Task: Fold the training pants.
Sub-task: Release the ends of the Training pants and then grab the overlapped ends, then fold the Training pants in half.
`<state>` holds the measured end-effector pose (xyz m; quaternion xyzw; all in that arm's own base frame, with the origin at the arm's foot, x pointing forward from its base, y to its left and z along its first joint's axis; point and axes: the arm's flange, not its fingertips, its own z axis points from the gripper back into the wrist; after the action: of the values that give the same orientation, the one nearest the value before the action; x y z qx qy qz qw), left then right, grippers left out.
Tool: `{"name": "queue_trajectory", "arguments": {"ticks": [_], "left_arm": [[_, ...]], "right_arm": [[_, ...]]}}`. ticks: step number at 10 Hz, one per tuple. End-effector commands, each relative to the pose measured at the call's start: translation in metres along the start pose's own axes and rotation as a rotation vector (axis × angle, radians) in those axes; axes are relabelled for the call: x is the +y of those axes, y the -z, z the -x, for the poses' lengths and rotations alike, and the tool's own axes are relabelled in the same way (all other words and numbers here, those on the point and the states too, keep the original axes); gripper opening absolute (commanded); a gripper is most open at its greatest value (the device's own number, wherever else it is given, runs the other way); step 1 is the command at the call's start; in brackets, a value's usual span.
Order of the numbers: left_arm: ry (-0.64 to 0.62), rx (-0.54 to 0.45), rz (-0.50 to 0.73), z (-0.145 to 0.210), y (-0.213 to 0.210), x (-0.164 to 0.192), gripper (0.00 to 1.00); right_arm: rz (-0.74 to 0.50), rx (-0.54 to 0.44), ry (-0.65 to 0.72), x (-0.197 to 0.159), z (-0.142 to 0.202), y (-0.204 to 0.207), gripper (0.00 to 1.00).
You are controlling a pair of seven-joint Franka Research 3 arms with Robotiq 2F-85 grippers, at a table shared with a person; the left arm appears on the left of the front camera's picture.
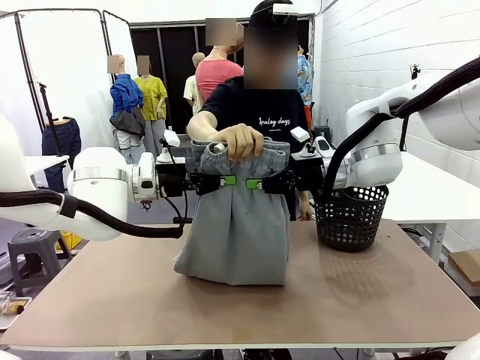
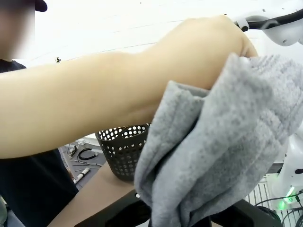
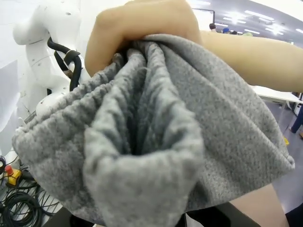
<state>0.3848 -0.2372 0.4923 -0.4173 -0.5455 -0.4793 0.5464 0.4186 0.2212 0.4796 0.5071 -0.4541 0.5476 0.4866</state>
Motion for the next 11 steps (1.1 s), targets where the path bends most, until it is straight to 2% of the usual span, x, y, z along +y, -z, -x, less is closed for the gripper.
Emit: {"name": "queue_trajectory", "arguments": {"ticks": [1,2,3,4,11], "left_arm": [[-0.011,-0.023,0.013,0.0038,-0.0016,0.0008,0.00],[-0.016,-0.023,0.041,0.0054,-0.0026,0.0028,0.00],[-0.017,-0.042,0.125,0.0063,-0.0042,0.0015,0.00],[-0.009,0.000,0.016,0.0048,0.0008,-0.0002,0.00],[-0.009,0.000,0.016,0.0048,0.0008,-0.0002,0.00]], "right_arm": [[-0.008,0.030,0.002,-0.0049,-0.0057,-0.0017,0.00],[0.035,0.063,-0.022,-0.0096,-0.0095,0.0023,0.00],[-0.003,0.009,-0.002,0.0000,0.0004,-0.0004,0.00],[-0.003,0.009,-0.002,0.0000,0.0004,-0.0004,0.00],[-0.003,0.009,-0.002,0.0000,0.0004,-0.0004,0.00]]}}
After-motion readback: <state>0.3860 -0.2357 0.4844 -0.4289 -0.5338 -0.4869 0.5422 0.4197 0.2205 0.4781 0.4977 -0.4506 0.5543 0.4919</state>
